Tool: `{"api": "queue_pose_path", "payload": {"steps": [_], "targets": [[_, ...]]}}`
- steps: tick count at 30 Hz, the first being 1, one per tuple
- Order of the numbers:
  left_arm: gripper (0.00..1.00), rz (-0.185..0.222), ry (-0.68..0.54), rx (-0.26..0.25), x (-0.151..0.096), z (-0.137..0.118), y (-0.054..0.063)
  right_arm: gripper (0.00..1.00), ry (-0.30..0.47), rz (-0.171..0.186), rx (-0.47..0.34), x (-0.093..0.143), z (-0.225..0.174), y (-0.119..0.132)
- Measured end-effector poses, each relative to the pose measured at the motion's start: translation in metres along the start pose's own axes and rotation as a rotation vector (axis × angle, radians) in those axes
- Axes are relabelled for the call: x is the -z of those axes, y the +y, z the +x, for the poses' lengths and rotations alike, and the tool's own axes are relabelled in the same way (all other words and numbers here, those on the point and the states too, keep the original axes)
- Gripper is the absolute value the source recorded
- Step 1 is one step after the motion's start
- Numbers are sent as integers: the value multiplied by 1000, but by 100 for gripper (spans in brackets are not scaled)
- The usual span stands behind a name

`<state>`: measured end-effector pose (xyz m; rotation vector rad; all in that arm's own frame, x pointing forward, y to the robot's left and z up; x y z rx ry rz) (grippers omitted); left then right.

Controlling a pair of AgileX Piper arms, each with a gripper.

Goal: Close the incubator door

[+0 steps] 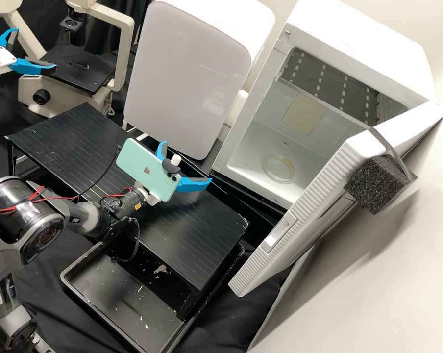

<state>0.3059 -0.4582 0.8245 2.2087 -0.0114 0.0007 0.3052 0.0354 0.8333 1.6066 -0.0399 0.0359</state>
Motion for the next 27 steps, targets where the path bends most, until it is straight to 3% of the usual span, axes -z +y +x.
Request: {"api": "queue_pose_path", "payload": {"steps": [12, 18, 22, 27], "targets": [[100, 0, 0, 0, 0, 0, 0, 100, -1, 0, 1, -1, -1, -1], [100, 0, 0, 0, 0, 0, 0, 100, -28, -2, -31, -12, -20, 5], [100, 0, 0, 0, 0, 0, 0, 100, -36, 11, -114, -16, -49, 15], [100, 0, 0, 0, 0, 0, 0, 100, -6, -18, -290, -11, -92, 35]]}}
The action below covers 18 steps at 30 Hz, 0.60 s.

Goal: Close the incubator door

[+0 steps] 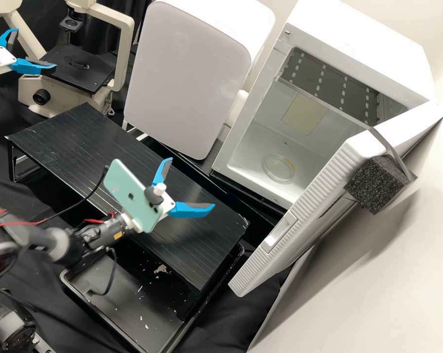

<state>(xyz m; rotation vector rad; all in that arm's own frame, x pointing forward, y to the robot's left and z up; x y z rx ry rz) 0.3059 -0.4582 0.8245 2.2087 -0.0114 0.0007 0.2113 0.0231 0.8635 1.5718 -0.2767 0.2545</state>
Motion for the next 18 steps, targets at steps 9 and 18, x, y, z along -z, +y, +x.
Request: {"api": "queue_pose_path", "payload": {"steps": [9, 18], "targets": [[100, 0, 0, 0, 0, 0, 0, 100, 6, -26, -312, -2, -50, 54], [100, 0, 0, 0, 0, 0, 0, 100, -149, -43, -431, -33, -46, 78]]}}
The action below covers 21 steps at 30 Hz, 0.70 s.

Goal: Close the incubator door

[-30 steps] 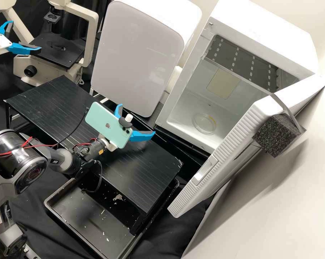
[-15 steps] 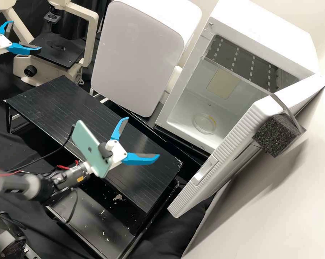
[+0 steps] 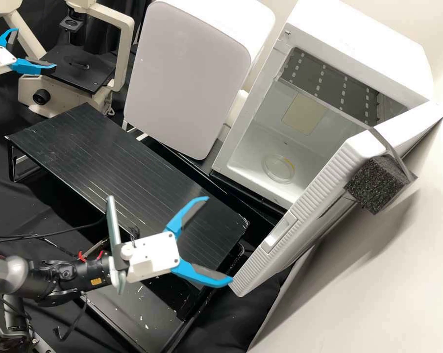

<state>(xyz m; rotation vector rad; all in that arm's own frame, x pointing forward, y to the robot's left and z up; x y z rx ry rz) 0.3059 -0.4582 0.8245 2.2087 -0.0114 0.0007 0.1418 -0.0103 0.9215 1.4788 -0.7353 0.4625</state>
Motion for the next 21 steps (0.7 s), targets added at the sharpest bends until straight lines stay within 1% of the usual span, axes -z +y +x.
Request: {"api": "queue_pose_path", "payload": {"steps": [4, 7, 8, 11, 12, 14, 17, 21], "targets": [[100, 0, 0, 0, 0, 0, 0, 100, -52, -11, 30, -11, 14, -9], [100, 0, 0, 0, 0, 0, 0, 100, -73, -20, 46, -17, 27, -15], [100, 0, 0, 0, 0, 0, 0, 100, -84, -27, 53, -19, 32, -17], [100, 0, 0, 0, 0, 0, 0, 100, -117, -67, 47, -29, 45, -20], [100, 0, 0, 0, 0, 0, 0, 100, -135, -71, 46, -33, 48, -20], [100, 0, 0, 0, 0, 0, 0, 100, -162, -75, 30, -38, 53, -20], [100, 0, 0, 0, 0, 0, 0, 100, -181, -70, 10, -41, 55, -18], [100, 0, 0, 0, 0, 0, 0, 100, -180, -70, 9, -41, 55, -18]]}}
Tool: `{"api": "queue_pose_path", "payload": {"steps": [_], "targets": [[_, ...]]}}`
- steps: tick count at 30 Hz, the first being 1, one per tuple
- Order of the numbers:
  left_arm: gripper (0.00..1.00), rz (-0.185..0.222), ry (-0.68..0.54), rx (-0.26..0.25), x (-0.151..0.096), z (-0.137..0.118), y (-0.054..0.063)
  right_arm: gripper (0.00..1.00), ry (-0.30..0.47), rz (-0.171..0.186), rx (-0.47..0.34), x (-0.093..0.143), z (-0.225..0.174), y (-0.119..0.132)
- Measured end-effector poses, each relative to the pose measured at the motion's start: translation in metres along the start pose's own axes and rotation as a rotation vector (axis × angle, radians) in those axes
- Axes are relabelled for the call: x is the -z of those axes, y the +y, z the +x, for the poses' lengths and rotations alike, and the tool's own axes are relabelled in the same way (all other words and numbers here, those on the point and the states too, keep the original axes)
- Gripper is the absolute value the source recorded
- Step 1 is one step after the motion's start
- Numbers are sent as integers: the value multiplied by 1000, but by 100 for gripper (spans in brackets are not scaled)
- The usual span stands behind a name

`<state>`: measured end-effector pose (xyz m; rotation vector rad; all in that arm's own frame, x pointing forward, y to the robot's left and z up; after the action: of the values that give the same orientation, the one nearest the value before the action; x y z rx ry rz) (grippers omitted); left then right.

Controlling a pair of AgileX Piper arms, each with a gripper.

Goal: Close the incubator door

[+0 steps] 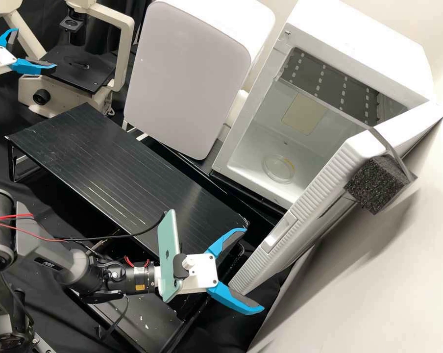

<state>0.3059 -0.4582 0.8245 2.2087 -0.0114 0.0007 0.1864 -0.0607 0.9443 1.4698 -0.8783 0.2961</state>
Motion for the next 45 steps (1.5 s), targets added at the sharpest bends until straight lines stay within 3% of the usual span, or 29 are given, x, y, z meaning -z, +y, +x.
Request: {"api": "queue_pose_path", "payload": {"steps": [2, 6, 21, 29, 36, 42, 45], "targets": [[100, 0, 0, 0, 0, 0, 0, 100, 1, 2, 1, 0, 0, 0], [100, 0, 0, 0, 0, 0, 0, 100, 22, 37, 25, 2, 3, -3], [100, 0, 0, 0, 0, 0, 0, 100, 37, 37, 80, 2, 11, -16], [100, 0, 0, 0, 0, 0, 0, 100, 139, 127, 121, 21, -18, -7], [100, 0, 0, 0, 0, 0, 0, 100, 227, 230, 214, 37, -33, -9], [100, 0, 0, 0, 0, 0, 0, 100, 285, 281, 297, 51, -44, -16], [100, 0, 0, 0, 0, 0, 0, 100, 362, 288, 355, 64, -51, -20]]}}
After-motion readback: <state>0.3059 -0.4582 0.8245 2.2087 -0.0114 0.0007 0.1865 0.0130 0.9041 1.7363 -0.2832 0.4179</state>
